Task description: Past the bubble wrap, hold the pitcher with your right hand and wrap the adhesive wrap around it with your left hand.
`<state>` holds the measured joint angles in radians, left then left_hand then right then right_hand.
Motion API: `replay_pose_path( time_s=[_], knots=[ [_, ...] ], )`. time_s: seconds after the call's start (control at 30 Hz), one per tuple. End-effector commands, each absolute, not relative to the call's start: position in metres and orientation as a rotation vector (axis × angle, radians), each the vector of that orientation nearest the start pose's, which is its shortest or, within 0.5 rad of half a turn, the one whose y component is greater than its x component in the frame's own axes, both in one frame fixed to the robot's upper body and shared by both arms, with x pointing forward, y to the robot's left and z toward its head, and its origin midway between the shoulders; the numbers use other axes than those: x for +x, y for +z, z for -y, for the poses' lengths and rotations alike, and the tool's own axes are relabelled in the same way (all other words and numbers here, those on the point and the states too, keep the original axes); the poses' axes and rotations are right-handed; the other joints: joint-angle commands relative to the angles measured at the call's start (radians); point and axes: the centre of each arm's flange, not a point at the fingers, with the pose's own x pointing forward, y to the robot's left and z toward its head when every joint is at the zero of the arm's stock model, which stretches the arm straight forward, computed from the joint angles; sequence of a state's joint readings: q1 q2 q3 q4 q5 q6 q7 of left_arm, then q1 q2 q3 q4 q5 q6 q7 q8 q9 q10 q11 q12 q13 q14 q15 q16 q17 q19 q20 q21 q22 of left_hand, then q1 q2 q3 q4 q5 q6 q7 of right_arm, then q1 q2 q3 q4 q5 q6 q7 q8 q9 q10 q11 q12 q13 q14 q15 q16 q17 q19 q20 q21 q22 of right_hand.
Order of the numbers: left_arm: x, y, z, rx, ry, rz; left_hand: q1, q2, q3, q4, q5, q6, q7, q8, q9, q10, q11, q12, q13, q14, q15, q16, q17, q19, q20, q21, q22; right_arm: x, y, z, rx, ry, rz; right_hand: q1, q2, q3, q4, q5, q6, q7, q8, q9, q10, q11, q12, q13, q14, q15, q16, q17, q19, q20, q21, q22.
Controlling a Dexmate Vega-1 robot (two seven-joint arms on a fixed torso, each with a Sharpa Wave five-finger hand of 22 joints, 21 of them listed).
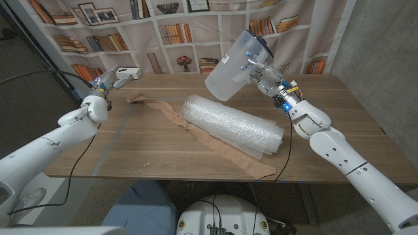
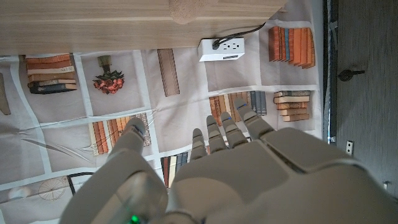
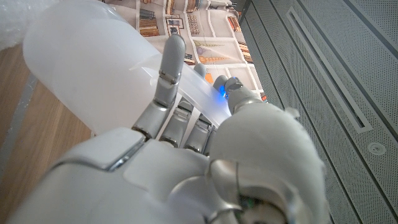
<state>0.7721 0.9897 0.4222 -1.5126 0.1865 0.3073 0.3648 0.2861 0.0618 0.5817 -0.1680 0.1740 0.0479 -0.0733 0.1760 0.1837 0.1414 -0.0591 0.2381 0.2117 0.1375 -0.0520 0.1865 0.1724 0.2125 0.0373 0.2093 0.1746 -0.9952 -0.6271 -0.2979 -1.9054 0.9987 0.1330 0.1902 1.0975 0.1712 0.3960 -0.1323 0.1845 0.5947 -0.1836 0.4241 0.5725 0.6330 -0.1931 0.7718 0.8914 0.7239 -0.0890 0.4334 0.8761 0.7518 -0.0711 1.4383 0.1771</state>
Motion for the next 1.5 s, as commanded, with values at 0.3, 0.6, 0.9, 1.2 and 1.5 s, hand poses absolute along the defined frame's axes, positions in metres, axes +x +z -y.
replay_pose_path(
  time_s=[0.3, 0.6, 0.9, 1.2, 1.5],
  knots=[
    [0.616, 0.064, -0.474, 1.153, 0.577, 0.344, 0.023, 0.002, -0.001, 0.000, 0.003, -0.008, -0.013, 0.008, 0.005, 0.008, -0.009, 0.002, 0.006, 0.010, -0.003, 0.003, 0.003, -0.006, 0.001, -0.006, 0.005, 0.522, 0.061, 0.202, 0.247, 0.716, 0.726, -0.011, 0.000, 0.000, -0.005, -0.002, 0.011, -0.001, -0.008, 0.005, 0.014, 0.001, 0.004, 0.004, 0.209, -0.143, 0.003, 0.208, -0.294, -0.080, -0.003, 0.000],
    [0.624, 0.062, -0.477, 1.133, 0.563, 0.293, 0.030, -0.001, -0.002, -0.001, 0.003, -0.011, -0.011, 0.009, 0.005, 0.000, -0.007, -0.001, 0.006, 0.010, 0.000, 0.002, 0.003, -0.005, 0.004, -0.006, 0.005, 0.522, 0.060, 0.203, 0.247, 0.709, 0.725, -0.010, 0.000, -0.001, -0.005, -0.002, 0.012, 0.000, -0.010, 0.006, 0.011, -0.001, 0.001, 0.006, 0.210, -0.143, 0.001, 0.208, -0.294, -0.080, -0.005, 0.000],
    [0.630, 0.058, -0.480, 1.131, 0.552, 0.261, 0.035, -0.004, -0.005, 0.000, 0.002, -0.011, -0.010, 0.012, 0.005, -0.014, -0.004, -0.007, 0.007, 0.004, 0.002, 0.000, 0.004, -0.006, 0.005, -0.007, 0.005, 0.524, 0.059, 0.203, 0.249, 0.709, 0.718, -0.011, 0.000, -0.001, -0.004, -0.003, 0.013, 0.000, -0.011, 0.007, 0.013, 0.001, 0.000, 0.007, 0.211, -0.143, 0.000, 0.210, -0.296, -0.080, -0.006, 0.000],
    [0.637, 0.056, -0.482, 1.129, 0.538, 0.226, 0.038, -0.005, -0.007, 0.001, 0.002, -0.012, -0.007, 0.012, 0.005, -0.014, -0.004, -0.007, 0.008, 0.005, 0.004, 0.000, 0.004, -0.006, 0.004, -0.007, 0.005, 0.526, 0.060, 0.202, 0.246, 0.709, 0.716, -0.011, 0.000, -0.002, -0.004, -0.002, 0.013, -0.001, -0.013, 0.009, 0.014, -0.003, -0.004, 0.005, 0.211, -0.143, -0.002, 0.211, -0.294, -0.080, -0.007, 0.000],
    [0.644, 0.054, -0.485, 1.122, 0.531, 0.202, 0.043, -0.005, -0.009, 0.002, 0.002, -0.012, -0.002, 0.014, 0.005, -0.011, -0.005, -0.006, 0.009, 0.005, 0.006, 0.000, 0.004, -0.004, 0.001, -0.006, 0.005, 0.528, 0.061, 0.201, 0.245, 0.706, 0.715, -0.011, 0.000, -0.002, -0.004, -0.002, 0.014, 0.000, -0.015, 0.009, 0.013, -0.002, -0.003, 0.010, 0.212, -0.143, -0.004, 0.212, -0.294, -0.080, -0.008, 0.000]
  ],
)
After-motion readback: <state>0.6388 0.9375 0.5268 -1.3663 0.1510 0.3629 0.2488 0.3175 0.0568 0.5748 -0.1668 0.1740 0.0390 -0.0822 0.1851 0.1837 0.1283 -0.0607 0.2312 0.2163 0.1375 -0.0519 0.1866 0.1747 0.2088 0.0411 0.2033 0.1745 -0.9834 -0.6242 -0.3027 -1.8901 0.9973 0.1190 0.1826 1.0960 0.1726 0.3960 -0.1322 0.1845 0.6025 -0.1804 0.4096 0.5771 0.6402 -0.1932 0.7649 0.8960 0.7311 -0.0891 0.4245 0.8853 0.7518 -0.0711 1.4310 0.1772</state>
